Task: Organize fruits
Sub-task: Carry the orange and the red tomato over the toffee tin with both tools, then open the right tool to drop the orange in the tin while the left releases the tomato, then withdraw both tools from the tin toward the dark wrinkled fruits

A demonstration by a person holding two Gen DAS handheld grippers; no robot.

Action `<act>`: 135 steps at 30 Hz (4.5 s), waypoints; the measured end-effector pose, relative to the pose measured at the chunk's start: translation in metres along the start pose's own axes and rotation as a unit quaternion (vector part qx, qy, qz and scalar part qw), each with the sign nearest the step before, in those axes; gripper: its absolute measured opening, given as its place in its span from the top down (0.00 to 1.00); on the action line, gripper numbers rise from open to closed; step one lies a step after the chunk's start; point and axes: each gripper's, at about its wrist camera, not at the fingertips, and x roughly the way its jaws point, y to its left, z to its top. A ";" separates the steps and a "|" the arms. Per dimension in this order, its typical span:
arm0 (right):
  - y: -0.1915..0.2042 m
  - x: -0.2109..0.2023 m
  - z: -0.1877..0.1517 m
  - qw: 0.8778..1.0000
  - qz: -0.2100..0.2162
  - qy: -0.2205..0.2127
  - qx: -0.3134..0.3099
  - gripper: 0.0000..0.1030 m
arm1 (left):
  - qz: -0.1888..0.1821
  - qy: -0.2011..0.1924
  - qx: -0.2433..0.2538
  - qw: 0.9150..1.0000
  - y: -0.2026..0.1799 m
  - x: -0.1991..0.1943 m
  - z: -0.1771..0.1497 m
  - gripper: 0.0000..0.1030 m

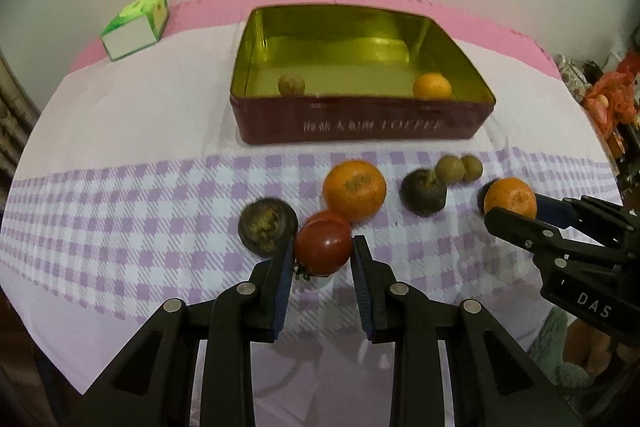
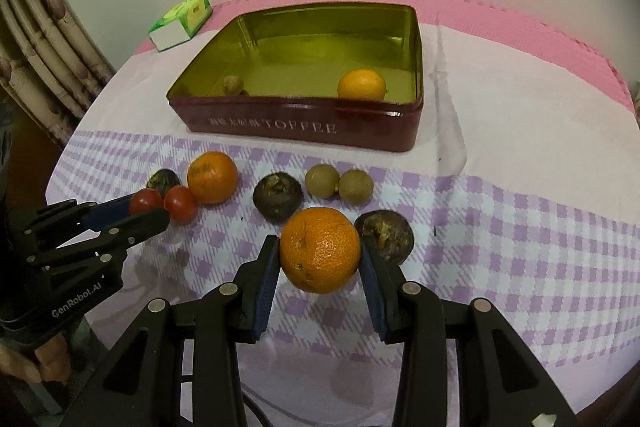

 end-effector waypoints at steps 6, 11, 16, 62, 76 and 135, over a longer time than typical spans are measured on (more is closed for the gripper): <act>-0.002 -0.011 0.017 1.000 0.002 -0.023 -0.001 0.64 | -0.001 -0.020 -0.008 1.000 0.008 -0.011 0.018 0.71; -0.002 -0.018 0.033 0.999 0.001 -0.043 -0.005 0.64 | 0.005 -0.039 -0.006 0.999 0.012 -0.013 0.039 0.71; -0.001 -0.018 0.056 0.998 0.000 -0.059 -0.015 0.64 | 0.013 -0.058 -0.004 0.998 0.012 -0.012 0.062 0.71; -0.024 0.071 0.136 1.000 -0.022 -0.014 -0.012 0.64 | 0.048 -0.001 -0.003 0.999 0.028 0.087 0.123 0.71; -0.025 0.075 0.134 1.000 -0.021 -0.011 -0.008 0.64 | 0.052 0.003 0.001 0.999 0.024 0.089 0.126 0.71; -0.027 0.010 -0.016 1.000 -0.021 -0.001 0.008 0.57 | 0.037 -0.003 -0.002 0.999 0.031 0.019 -0.019 0.69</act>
